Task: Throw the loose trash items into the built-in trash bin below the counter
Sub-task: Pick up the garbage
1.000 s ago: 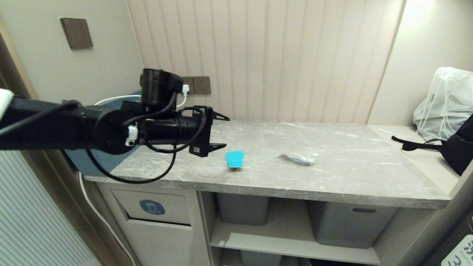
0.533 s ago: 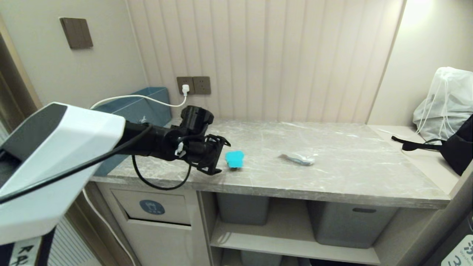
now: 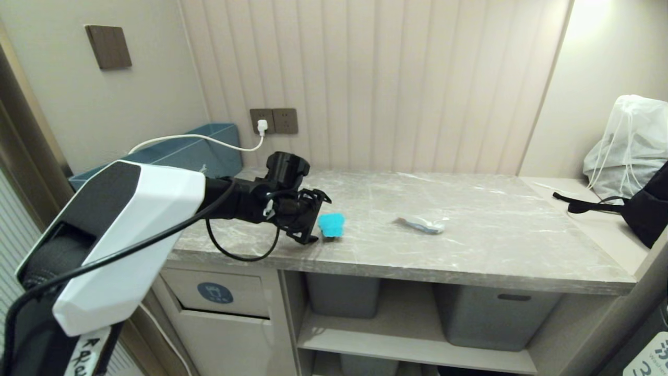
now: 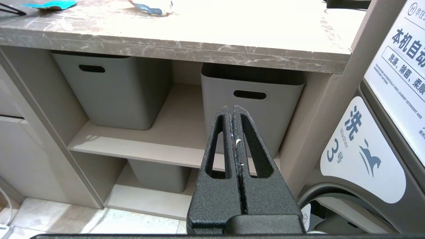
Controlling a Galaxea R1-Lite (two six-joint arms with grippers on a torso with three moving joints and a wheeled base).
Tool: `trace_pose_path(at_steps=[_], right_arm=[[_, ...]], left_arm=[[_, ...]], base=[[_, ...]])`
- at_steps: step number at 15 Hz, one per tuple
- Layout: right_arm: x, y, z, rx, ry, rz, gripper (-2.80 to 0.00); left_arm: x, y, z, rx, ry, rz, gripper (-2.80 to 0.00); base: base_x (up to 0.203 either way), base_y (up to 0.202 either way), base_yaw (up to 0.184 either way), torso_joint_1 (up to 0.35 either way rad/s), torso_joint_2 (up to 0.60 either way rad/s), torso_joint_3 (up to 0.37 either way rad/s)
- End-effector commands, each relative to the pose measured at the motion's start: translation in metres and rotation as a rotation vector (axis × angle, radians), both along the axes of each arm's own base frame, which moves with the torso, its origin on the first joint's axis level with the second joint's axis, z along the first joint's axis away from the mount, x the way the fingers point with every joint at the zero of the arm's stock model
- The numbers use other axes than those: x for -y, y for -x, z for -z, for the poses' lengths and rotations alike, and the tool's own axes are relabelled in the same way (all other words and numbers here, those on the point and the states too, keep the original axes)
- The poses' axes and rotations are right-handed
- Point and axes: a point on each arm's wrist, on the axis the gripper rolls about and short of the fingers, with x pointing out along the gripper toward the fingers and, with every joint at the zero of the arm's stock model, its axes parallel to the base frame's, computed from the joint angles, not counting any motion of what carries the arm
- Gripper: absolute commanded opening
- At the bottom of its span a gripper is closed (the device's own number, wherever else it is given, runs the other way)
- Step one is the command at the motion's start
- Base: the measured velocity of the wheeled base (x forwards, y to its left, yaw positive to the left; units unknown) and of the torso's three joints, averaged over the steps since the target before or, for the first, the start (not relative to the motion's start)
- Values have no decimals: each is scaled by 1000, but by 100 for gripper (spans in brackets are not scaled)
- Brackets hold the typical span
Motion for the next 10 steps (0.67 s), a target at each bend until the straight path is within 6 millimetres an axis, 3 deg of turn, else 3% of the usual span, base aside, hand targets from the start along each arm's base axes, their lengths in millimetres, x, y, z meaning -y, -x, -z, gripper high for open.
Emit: trace_pose_path(at_steps=[1, 10], right_arm=[[0, 0, 0, 0, 0, 0, -280], [0, 0, 0, 0, 0, 0, -280]], left_arm=[[2, -1, 5, -16, 0, -1, 0], [15, -1, 3, -9, 34, 34, 0]], base=[[0, 0, 0, 0, 0, 0], [0, 0, 0, 0, 0, 0]])
